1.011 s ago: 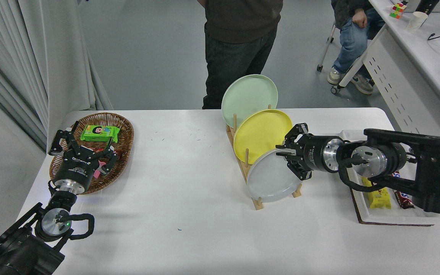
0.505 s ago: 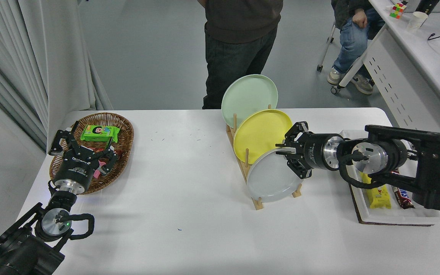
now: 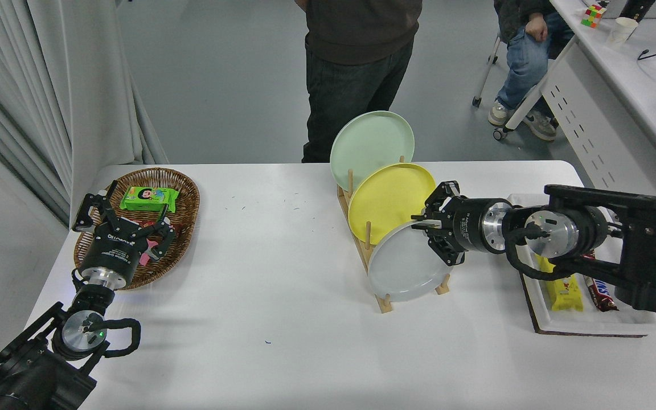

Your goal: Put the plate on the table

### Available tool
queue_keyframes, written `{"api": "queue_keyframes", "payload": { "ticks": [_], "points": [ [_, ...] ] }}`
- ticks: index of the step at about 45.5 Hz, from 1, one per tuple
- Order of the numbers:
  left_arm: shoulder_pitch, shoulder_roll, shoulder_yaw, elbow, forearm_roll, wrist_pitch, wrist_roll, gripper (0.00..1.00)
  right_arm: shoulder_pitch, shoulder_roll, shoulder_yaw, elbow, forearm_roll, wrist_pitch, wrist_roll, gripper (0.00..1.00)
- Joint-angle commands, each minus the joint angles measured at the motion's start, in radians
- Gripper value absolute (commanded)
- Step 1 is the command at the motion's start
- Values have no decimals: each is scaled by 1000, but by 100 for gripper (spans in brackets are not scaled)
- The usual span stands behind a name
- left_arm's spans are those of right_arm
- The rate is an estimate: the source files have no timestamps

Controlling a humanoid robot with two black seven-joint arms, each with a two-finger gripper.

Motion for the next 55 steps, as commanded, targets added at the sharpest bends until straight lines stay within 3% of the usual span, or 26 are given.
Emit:
{"api": "queue_keyframes", "payload": {
  "ticks": [1,55],
  "points": [
    [0,0,0,0,0,0,0,98,4,-1,-1,-2,11,-2,-13,14],
    [0,0,0,0,1,0,0,98,12,4,11,-9,31,-25,-31,13]
  ]
}}
